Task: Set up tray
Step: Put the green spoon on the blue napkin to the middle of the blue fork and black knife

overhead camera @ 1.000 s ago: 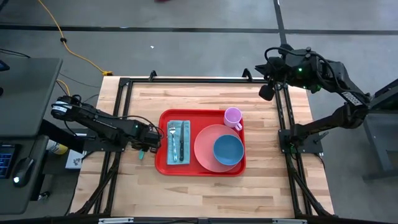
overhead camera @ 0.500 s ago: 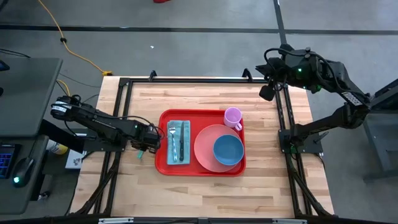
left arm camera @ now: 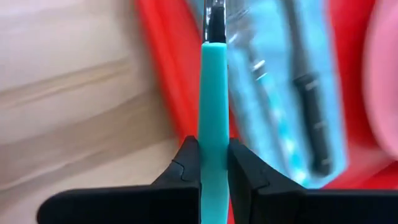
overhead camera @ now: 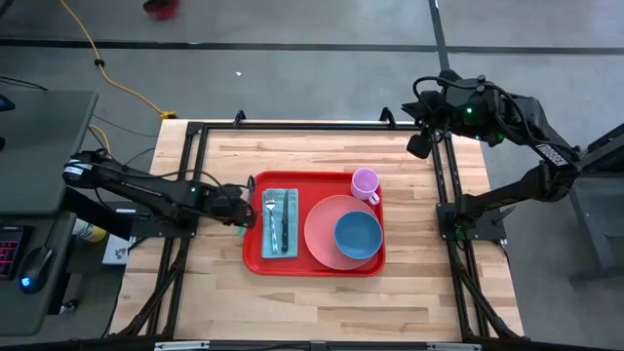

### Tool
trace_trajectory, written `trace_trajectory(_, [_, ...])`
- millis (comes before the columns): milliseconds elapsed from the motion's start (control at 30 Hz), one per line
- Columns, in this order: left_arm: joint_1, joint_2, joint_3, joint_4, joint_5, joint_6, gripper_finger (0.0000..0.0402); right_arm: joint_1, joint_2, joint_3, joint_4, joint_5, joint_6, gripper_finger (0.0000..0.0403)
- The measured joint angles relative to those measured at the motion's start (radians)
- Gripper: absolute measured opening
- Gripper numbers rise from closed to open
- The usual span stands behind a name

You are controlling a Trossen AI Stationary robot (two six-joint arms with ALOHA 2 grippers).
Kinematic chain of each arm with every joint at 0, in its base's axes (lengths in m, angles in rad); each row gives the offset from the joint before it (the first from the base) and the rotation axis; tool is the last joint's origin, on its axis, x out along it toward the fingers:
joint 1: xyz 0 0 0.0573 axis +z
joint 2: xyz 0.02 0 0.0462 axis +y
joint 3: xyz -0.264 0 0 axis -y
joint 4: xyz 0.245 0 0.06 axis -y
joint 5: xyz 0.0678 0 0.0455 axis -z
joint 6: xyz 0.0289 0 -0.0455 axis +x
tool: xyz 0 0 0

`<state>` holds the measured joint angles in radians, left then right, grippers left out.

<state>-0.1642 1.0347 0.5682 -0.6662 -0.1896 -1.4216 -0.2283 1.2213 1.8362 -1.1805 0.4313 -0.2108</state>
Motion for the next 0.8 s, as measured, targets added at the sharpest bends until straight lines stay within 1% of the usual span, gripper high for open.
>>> trace_trajectory(167, [0.000,0.001,0.000,0.121,-0.074,0.006,0.0061,0.000,0.000,0.000,0.000,0.015,0.000,0.0000])
trace_trajectory(367, [0.000,0.024,0.002,0.275,-0.159,0.076,0.0061,0.000,-0.013,0.000,0.001,0.030,0.022,0.0000])
trace_trajectory(467, [0.000,0.031,0.002,0.299,-0.162,0.086,0.0061,0.000,-0.030,0.000,0.015,0.029,0.037,0.0000])
trace_trajectory(633, [0.000,0.031,0.002,0.347,-0.161,0.161,0.0061,0.000,-0.073,0.000,0.033,0.019,0.050,0.0000])
trace_trajectory(800, [-0.002,0.031,0.002,0.412,-0.112,0.160,0.0061,0.000,-0.123,0.000,0.032,0.020,0.038,0.0000])
